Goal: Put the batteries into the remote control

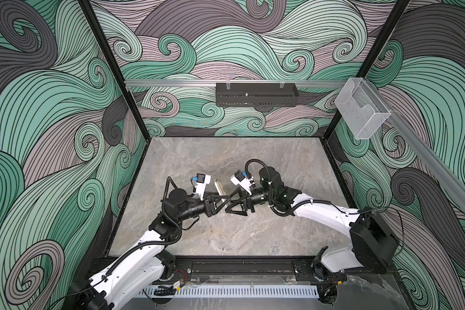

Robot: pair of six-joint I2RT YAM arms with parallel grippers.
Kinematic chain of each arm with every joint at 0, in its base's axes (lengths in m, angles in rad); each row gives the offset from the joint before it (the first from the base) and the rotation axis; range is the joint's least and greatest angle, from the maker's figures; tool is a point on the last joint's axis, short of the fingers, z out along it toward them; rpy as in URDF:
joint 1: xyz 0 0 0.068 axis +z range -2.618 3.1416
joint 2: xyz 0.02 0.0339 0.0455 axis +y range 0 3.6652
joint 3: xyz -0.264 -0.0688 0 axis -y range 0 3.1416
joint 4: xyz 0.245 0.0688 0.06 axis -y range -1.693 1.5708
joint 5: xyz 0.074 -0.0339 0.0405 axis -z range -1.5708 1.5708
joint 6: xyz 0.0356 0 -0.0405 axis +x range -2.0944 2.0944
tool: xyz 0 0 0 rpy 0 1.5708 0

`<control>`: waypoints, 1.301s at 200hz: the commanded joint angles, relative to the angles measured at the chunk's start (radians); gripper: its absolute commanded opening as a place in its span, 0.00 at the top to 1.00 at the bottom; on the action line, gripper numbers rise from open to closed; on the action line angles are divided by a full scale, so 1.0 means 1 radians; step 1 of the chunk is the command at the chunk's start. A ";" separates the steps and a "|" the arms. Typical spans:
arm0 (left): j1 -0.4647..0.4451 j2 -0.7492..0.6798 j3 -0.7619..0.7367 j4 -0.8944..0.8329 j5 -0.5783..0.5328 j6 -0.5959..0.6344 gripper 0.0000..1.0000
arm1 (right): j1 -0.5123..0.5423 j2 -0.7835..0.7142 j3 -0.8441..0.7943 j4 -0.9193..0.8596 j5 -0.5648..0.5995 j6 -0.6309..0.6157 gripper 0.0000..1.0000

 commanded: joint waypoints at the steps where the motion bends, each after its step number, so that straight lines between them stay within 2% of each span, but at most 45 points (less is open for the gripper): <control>1: -0.005 -0.019 0.059 -0.094 -0.100 0.058 0.96 | -0.007 -0.031 -0.022 -0.021 0.053 -0.036 0.16; 53: -0.005 0.007 0.089 -0.252 -0.222 0.095 0.97 | -0.015 -0.086 -0.019 -0.211 0.282 -0.145 0.13; 112: -0.007 0.075 0.139 -0.330 -0.212 0.132 0.97 | -0.015 -0.142 -0.031 -0.307 0.513 -0.195 0.10; 140: -0.006 0.108 0.169 -0.385 -0.237 0.139 0.97 | -0.015 -0.137 -0.026 -0.325 0.523 -0.199 0.11; 166: -0.007 0.157 0.208 -0.470 -0.307 0.144 0.99 | -0.014 -0.140 -0.032 -0.324 0.530 -0.197 0.10; 236: -0.007 0.367 0.335 -0.712 -0.435 0.150 1.00 | -0.014 -0.139 -0.030 -0.333 0.539 -0.191 0.10; 260: -0.008 0.461 0.361 -0.758 -0.446 0.146 1.00 | -0.014 -0.140 -0.028 -0.337 0.546 -0.190 0.09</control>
